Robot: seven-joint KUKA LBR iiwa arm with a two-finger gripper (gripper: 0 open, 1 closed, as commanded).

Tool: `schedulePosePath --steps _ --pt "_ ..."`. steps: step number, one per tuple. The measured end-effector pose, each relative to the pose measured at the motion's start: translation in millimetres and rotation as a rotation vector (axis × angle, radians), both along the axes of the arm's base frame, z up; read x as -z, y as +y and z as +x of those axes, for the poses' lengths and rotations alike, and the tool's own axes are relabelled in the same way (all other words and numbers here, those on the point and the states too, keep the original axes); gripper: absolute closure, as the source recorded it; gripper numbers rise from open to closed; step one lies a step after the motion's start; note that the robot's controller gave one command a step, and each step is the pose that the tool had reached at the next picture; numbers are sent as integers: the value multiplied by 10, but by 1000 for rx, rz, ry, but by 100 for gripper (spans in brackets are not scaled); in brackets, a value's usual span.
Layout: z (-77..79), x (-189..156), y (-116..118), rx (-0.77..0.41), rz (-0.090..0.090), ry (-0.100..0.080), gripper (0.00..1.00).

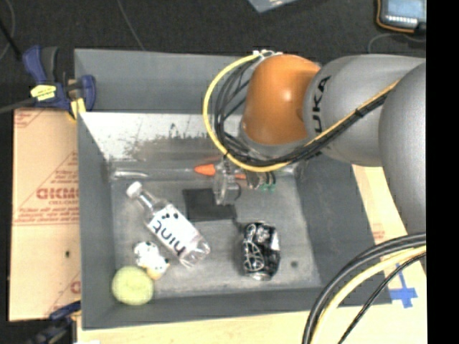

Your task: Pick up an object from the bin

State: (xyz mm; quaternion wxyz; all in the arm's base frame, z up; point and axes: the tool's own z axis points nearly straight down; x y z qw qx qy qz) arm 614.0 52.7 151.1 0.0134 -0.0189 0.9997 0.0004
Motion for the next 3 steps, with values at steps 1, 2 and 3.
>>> schedulePosePath --steps 1,2,3 --pt "-109 -46 -14 107 2 8 100" --pt "-322 -15 2 171 5 -2 100" --pt "-306 -346 31 147 2 11 100"
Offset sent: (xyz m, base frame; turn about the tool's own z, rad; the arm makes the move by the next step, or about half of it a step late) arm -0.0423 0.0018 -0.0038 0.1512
